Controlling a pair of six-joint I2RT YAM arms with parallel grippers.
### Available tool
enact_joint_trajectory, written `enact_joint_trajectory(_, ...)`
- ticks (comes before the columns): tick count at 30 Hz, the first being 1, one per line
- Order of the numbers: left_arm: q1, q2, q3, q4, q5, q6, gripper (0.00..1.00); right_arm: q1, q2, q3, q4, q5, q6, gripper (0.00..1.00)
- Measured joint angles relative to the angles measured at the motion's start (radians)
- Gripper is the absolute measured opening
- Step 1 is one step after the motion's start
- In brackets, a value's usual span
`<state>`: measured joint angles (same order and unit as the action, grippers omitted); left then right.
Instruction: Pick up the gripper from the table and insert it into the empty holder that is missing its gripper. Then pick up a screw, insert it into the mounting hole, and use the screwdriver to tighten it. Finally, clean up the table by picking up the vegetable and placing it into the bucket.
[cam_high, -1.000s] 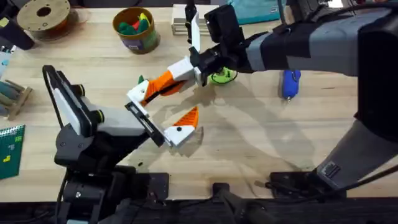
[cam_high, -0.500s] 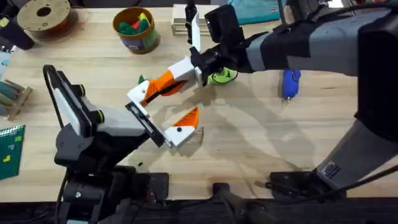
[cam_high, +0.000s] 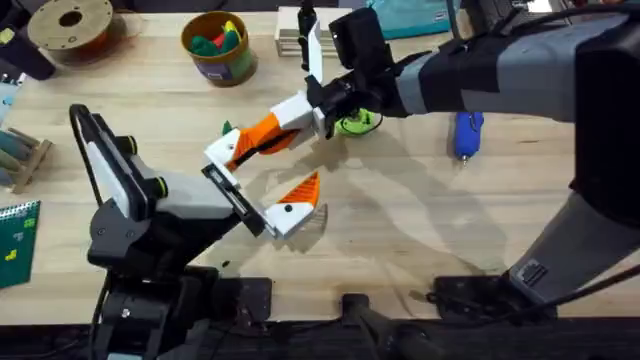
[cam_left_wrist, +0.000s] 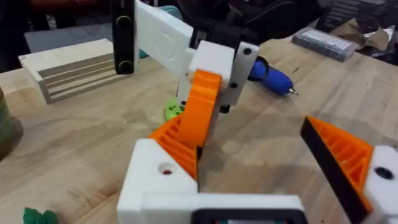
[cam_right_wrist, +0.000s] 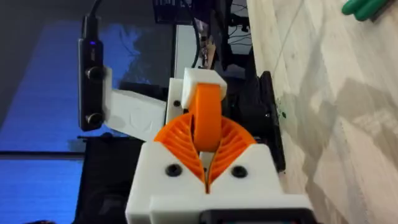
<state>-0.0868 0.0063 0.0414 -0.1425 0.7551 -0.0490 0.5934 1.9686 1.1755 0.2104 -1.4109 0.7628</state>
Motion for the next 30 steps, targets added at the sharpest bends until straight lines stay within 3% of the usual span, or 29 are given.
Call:
enact_joint_trajectory(12,0.0,0.0,0.0,0.0,-0.001,0.0,0.985,0.0,0.0,0.0,0.0,0.0,0.0,0.038)
enact_joint_trajectory(20,0.0,0.0,0.0,0.001,0.002,0.007,0.985,0.0,0.0,0.0,-0.001,0.005,-0.001,0.181)
enact_joint_trajectory(30,-0.008,0.0,0.0,0.001,0.029,0.008,0.985,0.006,0.001,0.0,-0.001,0.02,-0.004,0.256)
